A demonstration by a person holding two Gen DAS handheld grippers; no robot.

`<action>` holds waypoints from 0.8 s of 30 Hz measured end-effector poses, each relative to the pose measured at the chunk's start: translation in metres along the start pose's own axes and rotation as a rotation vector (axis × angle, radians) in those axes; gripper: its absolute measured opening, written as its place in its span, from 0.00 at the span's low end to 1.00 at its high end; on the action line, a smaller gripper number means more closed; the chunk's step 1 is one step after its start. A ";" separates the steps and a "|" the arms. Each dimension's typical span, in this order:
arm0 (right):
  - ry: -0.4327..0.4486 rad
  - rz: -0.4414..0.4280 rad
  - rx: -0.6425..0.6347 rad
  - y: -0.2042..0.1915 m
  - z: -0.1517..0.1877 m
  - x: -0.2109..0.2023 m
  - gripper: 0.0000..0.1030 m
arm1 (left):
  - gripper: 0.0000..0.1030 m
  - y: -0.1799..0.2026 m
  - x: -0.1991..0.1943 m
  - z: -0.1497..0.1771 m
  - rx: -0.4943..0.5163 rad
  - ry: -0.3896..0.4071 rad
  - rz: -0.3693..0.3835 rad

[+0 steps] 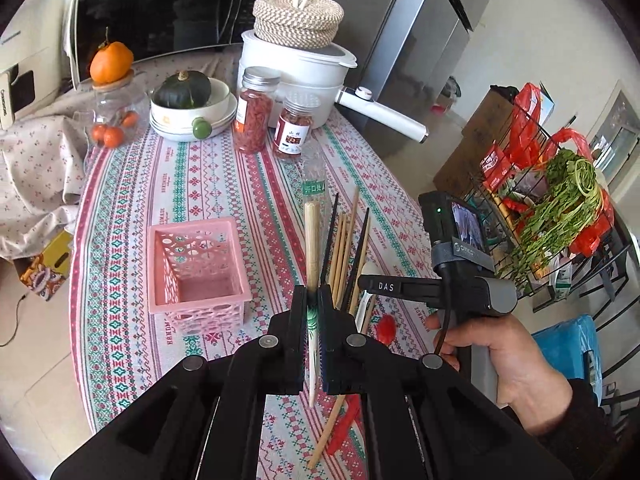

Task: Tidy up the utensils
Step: 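Lift the wrapped chopsticks with the left tool while the right tool grasps the white spoon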

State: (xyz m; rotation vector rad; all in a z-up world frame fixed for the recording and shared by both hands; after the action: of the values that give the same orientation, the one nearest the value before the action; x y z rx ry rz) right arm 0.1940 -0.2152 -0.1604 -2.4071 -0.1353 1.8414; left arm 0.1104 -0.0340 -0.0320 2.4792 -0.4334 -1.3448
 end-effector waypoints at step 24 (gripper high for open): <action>0.048 -0.100 0.087 0.011 0.007 -0.023 0.56 | 0.04 -0.021 -0.019 -0.005 -0.022 0.047 -0.020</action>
State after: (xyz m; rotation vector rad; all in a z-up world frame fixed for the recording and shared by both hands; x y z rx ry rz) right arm 0.1817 -0.2290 -0.1415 -2.3392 -0.1648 1.7098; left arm 0.1077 -0.0066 -0.0227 2.4982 -0.3824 -1.2888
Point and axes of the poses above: each gripper's, at about its wrist camera, not at the fingertips, and x roughly the way its jaws point, y to its right, z to its underside, the point moved 2 cm from there along x, roughly the way its jaws point, and after that the axes turned 11 degrees about -x, right-handed, at the moved point
